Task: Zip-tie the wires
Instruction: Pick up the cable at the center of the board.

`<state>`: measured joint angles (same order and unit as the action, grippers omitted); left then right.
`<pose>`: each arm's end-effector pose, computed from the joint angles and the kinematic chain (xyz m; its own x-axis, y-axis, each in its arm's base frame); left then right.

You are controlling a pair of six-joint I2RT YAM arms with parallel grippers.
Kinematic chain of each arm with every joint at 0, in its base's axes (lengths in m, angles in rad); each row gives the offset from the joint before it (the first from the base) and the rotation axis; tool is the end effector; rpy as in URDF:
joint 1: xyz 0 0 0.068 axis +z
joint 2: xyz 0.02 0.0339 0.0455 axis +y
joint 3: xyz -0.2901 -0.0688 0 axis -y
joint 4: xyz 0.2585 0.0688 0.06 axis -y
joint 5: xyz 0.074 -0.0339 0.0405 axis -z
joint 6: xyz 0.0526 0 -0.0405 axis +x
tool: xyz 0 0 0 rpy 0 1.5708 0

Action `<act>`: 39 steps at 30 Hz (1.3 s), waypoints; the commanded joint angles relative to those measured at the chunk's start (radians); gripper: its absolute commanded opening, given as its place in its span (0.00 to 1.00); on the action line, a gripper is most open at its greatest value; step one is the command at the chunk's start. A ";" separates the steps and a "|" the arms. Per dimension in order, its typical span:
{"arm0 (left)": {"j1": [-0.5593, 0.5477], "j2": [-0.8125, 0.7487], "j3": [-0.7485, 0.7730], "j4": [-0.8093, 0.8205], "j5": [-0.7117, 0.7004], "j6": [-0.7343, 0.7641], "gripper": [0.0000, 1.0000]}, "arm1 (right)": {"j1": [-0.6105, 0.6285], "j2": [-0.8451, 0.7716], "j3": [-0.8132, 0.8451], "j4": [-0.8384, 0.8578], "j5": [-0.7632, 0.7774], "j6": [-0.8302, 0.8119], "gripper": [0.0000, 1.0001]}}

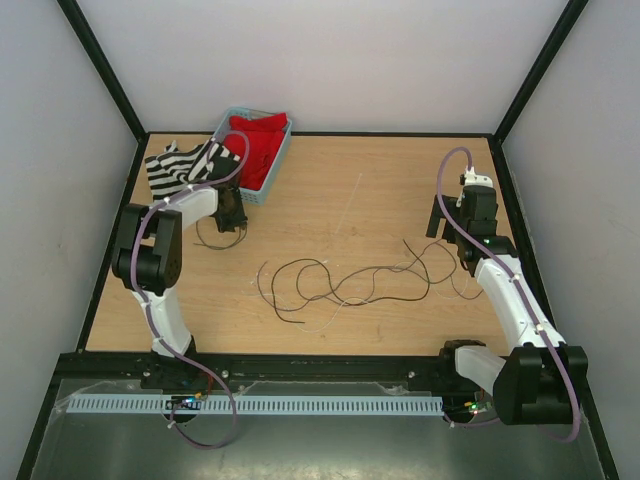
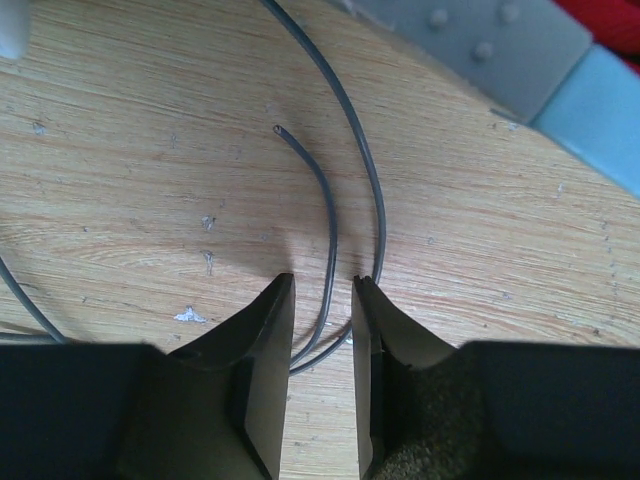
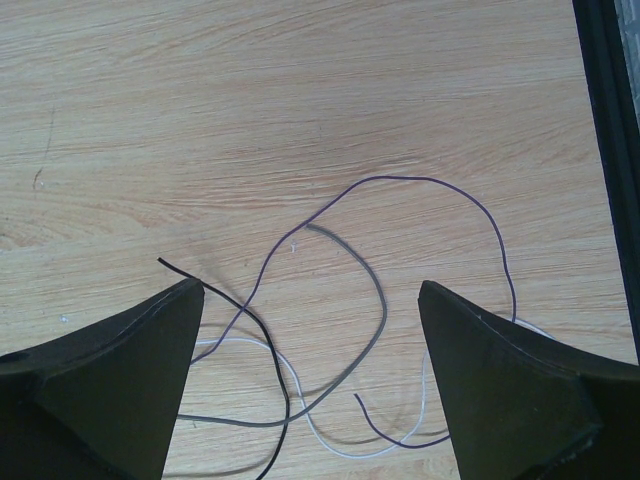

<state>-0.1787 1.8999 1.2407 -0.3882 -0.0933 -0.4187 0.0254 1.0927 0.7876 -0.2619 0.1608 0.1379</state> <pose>0.4122 -0.0695 0.1677 -0.8320 -0.2611 -0.4895 -0.2267 0.9653 -0.1295 0.2575 -0.0019 0.2830 -0.5167 0.1226 -0.8473 0.1827 0.9827 0.0308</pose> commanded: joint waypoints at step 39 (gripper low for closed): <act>-0.033 -0.294 -0.040 -0.066 -0.121 0.033 0.00 | -0.001 -0.087 -0.009 0.051 -0.234 0.060 0.99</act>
<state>-0.2245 1.8095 1.1984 -0.4423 -0.1947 -0.4034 0.0254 1.0378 0.7876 -0.2592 0.0597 0.1486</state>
